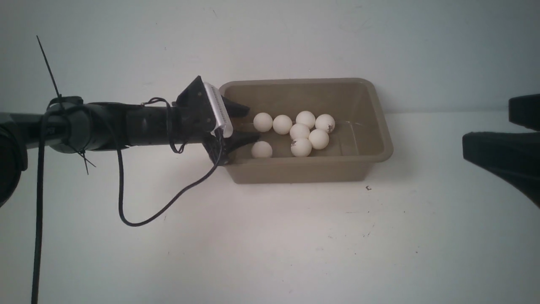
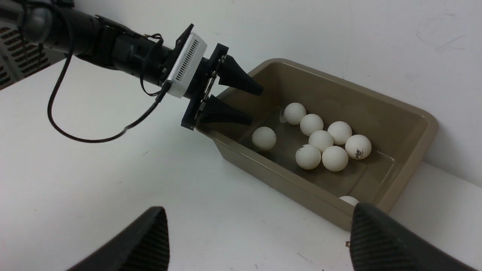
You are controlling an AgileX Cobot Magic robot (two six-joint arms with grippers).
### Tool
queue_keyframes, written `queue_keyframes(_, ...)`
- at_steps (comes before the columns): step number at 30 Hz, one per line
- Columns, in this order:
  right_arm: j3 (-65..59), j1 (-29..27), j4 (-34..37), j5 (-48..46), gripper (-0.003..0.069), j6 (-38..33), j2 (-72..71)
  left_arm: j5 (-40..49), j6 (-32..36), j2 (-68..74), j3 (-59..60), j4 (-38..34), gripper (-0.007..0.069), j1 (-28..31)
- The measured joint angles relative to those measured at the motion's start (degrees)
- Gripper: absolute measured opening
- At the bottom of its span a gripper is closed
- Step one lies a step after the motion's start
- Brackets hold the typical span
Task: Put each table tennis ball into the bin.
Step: Use the left arm to put the table tennis ball into the box, then use the left arm to clamp the table tennis ball closest to it
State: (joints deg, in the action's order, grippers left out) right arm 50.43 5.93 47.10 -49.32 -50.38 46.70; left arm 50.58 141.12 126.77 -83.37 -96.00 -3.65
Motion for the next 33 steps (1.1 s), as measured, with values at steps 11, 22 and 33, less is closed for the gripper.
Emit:
queue_keyframes(11,0.0,0.0,0.0,-0.1,0.0582,0.0,0.0,6.3,-7.5,-0.9,0.0,-0.3,0.0459,14.3)
queue_keyframes(22,0.0,0.0,1.1,-0.8,0.0582,0.0,0.0,6.3,-3.8,3.9,0.0,0.0,0.0389,13.7)
queue_keyframes(33,0.0,0.0,2.3,-1.2,0.0582,0.0,0.0,8.3,2.0,9.0,-3.0,-0.4,0.0384,11.7)
